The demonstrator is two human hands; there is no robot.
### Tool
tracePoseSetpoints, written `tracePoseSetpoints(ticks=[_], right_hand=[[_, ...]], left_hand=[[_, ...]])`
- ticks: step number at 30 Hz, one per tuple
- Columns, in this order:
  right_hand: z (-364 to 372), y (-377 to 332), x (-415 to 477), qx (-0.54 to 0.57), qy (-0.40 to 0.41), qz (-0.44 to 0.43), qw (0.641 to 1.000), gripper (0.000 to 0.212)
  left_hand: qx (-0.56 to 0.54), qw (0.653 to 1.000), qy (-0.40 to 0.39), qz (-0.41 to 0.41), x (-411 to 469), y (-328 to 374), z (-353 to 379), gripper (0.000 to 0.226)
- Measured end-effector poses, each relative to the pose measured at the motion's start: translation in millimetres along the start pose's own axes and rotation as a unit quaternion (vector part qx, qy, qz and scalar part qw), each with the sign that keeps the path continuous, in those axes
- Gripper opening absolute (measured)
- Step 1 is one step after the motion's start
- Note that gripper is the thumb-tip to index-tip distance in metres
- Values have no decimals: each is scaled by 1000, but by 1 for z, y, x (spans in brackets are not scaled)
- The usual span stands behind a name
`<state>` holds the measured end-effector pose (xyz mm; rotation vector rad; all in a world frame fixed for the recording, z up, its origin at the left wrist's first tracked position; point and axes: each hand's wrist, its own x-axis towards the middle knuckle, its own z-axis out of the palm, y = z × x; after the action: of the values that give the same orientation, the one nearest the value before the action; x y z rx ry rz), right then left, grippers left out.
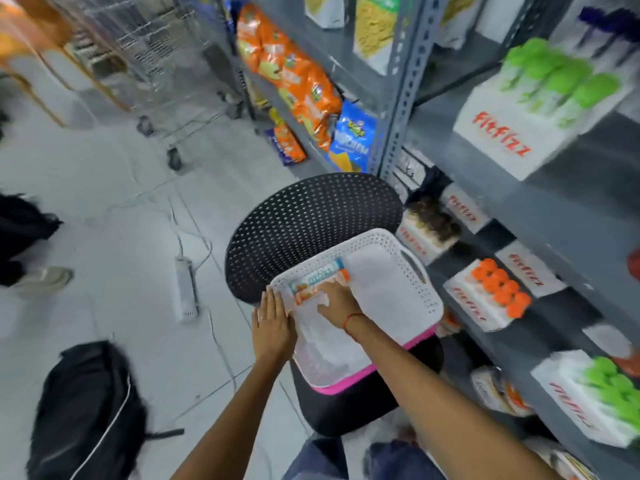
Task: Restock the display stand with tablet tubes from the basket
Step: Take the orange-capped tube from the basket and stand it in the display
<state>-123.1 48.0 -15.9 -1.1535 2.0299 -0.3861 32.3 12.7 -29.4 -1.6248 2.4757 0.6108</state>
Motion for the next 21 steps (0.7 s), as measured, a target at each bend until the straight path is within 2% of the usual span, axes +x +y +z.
tracePoseSetpoints(ticks=[3,6,9,14,17,21], right_hand=[[12,0,15,-117,-19,-27,993,47],[14,6,29,-218,5,-38,975,42],[8,24,45,-250,26,-25,968,40],[-1,47,49,-315,-1,-10,949,38],[8,58,40,-298,-26,9,954,35],[12,68,15,-156,-47,37,986,33]], left_hand=[[16,998,-53,-8,2,-6,13,58],[51,997,-63,5,-5,-14,26,58],[59,996,-64,2,-6,-15,29,61],[55,996,-68,-1,-6,-14,30,63],[63,996,-68,0,-6,-13,29,63],[75,996,-55,5,-6,-12,31,63]])
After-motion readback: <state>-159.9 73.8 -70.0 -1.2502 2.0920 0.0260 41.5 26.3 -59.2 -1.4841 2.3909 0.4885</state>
